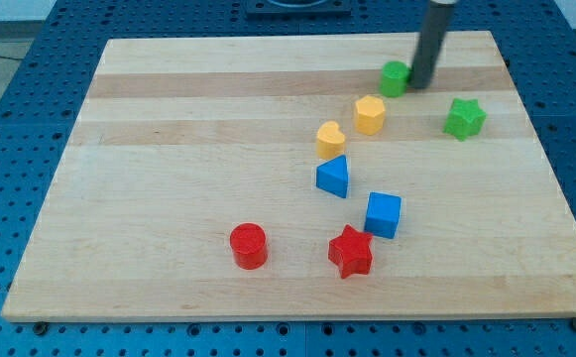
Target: Place the yellow hexagon towards the top left of the yellow heart
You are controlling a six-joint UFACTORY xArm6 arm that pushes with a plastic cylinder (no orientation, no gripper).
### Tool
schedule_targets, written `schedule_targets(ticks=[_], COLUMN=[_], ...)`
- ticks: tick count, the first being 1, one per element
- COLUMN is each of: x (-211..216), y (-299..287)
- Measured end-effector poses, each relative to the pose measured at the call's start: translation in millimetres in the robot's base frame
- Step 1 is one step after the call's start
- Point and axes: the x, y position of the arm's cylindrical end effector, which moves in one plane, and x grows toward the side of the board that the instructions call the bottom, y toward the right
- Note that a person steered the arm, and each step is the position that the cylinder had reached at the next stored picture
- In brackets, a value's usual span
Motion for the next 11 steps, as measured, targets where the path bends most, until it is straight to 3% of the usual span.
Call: schedule_targets(ticks=[2, 3, 4, 5, 6, 7, 8, 9, 11], x=[49.4, 75.0, 103.0, 103.5, 68.9, 76.3, 94.2, 75.4, 14.8], y=[-0.2, -46.0, -48.6, -73.4, -128.1, -129.7, -84.4, -60.4, -93.7])
